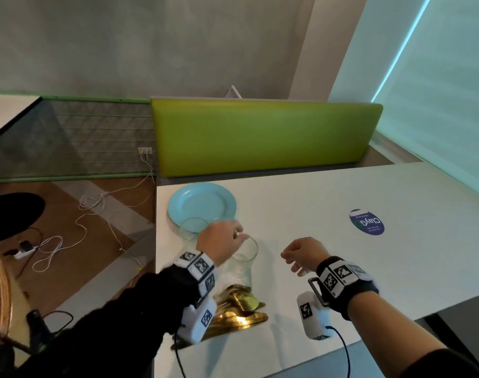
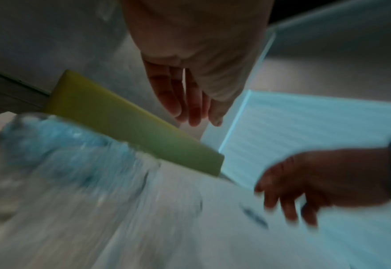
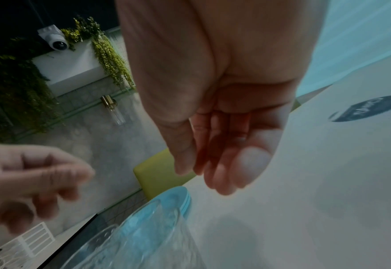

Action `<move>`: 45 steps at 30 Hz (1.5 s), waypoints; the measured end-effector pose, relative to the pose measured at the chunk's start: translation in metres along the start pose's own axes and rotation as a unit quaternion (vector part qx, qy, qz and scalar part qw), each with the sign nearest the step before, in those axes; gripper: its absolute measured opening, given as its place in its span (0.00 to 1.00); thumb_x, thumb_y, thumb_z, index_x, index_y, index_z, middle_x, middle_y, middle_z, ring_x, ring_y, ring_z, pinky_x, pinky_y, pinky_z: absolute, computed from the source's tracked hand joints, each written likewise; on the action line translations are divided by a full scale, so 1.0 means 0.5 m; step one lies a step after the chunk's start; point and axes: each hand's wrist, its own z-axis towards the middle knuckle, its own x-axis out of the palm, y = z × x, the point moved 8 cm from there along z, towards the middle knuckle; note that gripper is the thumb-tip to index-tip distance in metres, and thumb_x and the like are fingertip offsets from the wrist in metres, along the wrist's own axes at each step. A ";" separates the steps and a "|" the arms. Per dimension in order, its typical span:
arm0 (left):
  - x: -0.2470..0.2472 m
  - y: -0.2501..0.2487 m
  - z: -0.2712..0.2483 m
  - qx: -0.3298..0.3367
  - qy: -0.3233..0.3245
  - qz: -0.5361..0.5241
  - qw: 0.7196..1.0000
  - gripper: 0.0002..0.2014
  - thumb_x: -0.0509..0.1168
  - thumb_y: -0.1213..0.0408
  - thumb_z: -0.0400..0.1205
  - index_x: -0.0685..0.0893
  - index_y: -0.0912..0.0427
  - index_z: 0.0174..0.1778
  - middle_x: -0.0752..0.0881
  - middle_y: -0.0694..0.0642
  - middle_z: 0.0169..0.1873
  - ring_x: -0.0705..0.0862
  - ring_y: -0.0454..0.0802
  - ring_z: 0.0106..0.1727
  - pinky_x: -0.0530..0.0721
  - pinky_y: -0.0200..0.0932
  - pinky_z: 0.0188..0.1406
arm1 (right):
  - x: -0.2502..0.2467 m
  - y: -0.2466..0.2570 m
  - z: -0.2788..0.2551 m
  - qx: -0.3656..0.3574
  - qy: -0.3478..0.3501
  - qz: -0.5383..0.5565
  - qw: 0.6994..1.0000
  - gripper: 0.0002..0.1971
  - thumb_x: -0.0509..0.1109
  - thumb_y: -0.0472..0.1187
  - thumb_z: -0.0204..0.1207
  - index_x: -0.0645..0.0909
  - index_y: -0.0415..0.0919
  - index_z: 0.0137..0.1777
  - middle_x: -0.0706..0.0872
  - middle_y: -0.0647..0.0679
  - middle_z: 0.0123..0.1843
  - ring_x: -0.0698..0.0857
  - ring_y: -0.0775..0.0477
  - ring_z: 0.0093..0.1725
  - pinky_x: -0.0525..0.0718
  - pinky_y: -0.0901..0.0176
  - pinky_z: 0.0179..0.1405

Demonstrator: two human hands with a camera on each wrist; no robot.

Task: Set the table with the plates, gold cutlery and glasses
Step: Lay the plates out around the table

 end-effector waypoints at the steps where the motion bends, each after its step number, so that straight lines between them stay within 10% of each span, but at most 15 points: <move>1: -0.027 0.007 0.030 -0.026 -0.014 -0.032 0.999 0.13 0.62 0.50 0.81 0.85 0.52 0.53 0.89 0.51 0.48 0.86 0.51 0.50 0.84 0.45 0.49 | -0.009 0.012 0.014 -0.004 -0.001 -0.001 1.000 0.03 0.70 0.39 0.77 0.81 0.39 0.44 0.84 0.49 0.35 0.83 0.53 0.29 0.81 0.66 0.21; 8: -0.143 0.152 0.230 -0.172 -0.030 -0.069 0.982 0.07 0.63 0.60 0.78 0.86 0.53 0.48 0.87 0.57 0.55 0.85 0.59 0.56 0.85 0.47 0.54 | -0.062 0.115 0.168 -0.029 0.010 -0.060 0.998 0.05 0.69 0.40 0.78 0.82 0.39 0.45 0.84 0.49 0.35 0.84 0.53 0.30 0.82 0.67 0.22; 16: -0.102 0.358 0.339 -0.305 0.123 -0.027 0.944 0.29 0.67 0.61 0.79 0.67 0.54 0.78 0.80 0.64 0.68 0.81 0.62 0.67 0.82 0.50 0.62 | -0.008 0.246 0.371 -0.052 0.069 -0.148 0.985 0.13 0.66 0.43 0.79 0.84 0.32 0.52 0.90 0.38 0.49 0.89 0.40 0.44 0.90 0.47 0.48; 20: -0.066 0.420 0.342 -0.321 0.207 0.065 0.922 0.35 0.65 0.58 0.82 0.57 0.56 0.82 0.75 0.63 0.73 0.77 0.61 0.72 0.79 0.45 0.63 | 0.055 0.278 0.436 -0.067 0.112 -0.173 0.976 0.11 0.63 0.43 0.81 0.81 0.35 0.54 0.85 0.46 0.38 0.90 0.41 0.45 0.88 0.50 0.52; 24: -0.032 0.441 0.336 -0.308 0.267 0.070 0.911 0.33 0.63 0.63 0.84 0.56 0.63 0.82 0.75 0.63 0.73 0.80 0.54 0.66 0.76 0.29 0.31 | 0.104 0.262 0.485 -0.043 0.120 -0.113 0.985 0.22 0.69 0.45 0.78 0.72 0.41 0.69 0.83 0.41 0.53 0.82 0.51 0.27 0.88 0.54 0.35; 30: 0.012 0.482 0.330 -0.328 0.271 0.094 0.900 0.46 0.69 0.58 0.78 0.45 0.54 0.84 0.74 0.60 0.74 0.81 0.57 0.68 0.80 0.41 0.57 | 0.152 0.252 0.516 -0.041 0.159 -0.120 0.979 0.32 0.70 0.43 0.77 0.60 0.43 0.77 0.81 0.36 0.66 0.81 0.52 0.26 0.77 0.69 0.12; 37: 0.028 0.498 0.340 -0.335 0.287 0.090 0.893 0.30 0.71 0.60 0.75 0.70 0.61 0.73 0.83 0.60 0.63 0.83 0.57 0.62 0.80 0.42 0.54 | 0.169 0.243 0.538 -0.055 0.169 -0.135 0.975 0.33 0.73 0.39 0.74 0.61 0.44 0.77 0.83 0.39 0.52 0.80 0.52 0.26 0.83 0.63 0.24; 41: 0.031 0.512 0.338 -0.357 0.270 0.061 0.892 0.32 0.72 0.60 0.75 0.68 0.61 0.74 0.81 0.58 0.65 0.83 0.56 0.62 0.82 0.45 0.60 | 0.169 0.233 0.548 -0.062 0.159 -0.130 0.977 0.38 0.75 0.41 0.72 0.59 0.47 0.79 0.84 0.38 0.56 0.81 0.46 0.39 0.87 0.54 0.40; 45: 0.014 0.498 0.349 -0.372 0.234 -0.020 0.898 0.31 0.71 0.69 0.76 0.67 0.61 0.75 0.83 0.60 0.54 0.86 0.59 0.50 0.86 0.49 0.41 | 0.152 0.240 0.555 -0.078 0.135 -0.116 0.981 0.40 0.76 0.42 0.71 0.58 0.48 0.79 0.84 0.36 0.61 0.79 0.45 0.47 0.84 0.54 0.40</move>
